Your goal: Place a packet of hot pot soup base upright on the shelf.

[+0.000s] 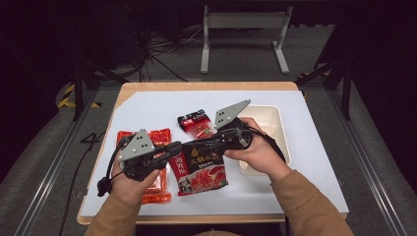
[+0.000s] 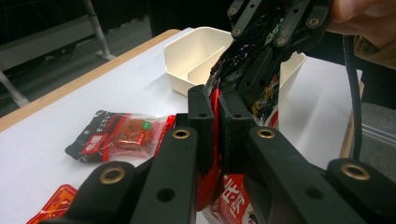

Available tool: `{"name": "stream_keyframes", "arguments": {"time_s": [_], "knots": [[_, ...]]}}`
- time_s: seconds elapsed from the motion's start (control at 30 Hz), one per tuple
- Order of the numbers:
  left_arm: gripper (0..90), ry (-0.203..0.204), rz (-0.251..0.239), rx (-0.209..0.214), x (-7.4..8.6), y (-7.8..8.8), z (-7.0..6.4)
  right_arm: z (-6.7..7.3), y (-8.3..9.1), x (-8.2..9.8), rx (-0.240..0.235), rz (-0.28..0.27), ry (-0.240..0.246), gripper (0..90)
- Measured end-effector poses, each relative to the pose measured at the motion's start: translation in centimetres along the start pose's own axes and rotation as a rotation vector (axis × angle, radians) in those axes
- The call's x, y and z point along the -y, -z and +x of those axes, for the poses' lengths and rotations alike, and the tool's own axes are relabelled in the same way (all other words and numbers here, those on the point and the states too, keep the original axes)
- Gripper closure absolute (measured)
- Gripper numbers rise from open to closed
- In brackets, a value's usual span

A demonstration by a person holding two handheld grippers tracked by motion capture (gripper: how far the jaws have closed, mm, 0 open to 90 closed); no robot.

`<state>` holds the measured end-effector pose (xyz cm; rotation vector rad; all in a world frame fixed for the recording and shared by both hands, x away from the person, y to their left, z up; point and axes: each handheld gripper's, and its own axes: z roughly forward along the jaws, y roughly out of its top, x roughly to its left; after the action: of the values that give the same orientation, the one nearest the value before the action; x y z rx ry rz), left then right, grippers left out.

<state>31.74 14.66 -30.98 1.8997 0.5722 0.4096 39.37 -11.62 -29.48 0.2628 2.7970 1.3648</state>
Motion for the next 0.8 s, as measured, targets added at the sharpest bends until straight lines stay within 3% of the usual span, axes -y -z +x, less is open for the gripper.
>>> {"name": "stream_keyframes", "arguments": {"time_s": [0.2,0.4,0.6,0.8], "knots": [[71.4,0.023,-0.001,0.047,0.0,0.2,0.7,0.1,0.7,-0.6,0.029,0.008,0.005,77.5],[51.2,0.041,-0.028,0.050,0.0,0.7,1.2,-0.1,2.1,-1.2,0.060,-0.011,0.003,77.8],[44.9,0.069,-0.051,0.048,0.0,1.4,1.7,-0.4,4.0,-1.9,0.098,-0.037,0.014,77.8],[43.1,0.058,-0.041,0.035,0.0,1.6,2.0,-1.2,6.5,-2.9,0.156,-0.057,0.027,77.7]]}}
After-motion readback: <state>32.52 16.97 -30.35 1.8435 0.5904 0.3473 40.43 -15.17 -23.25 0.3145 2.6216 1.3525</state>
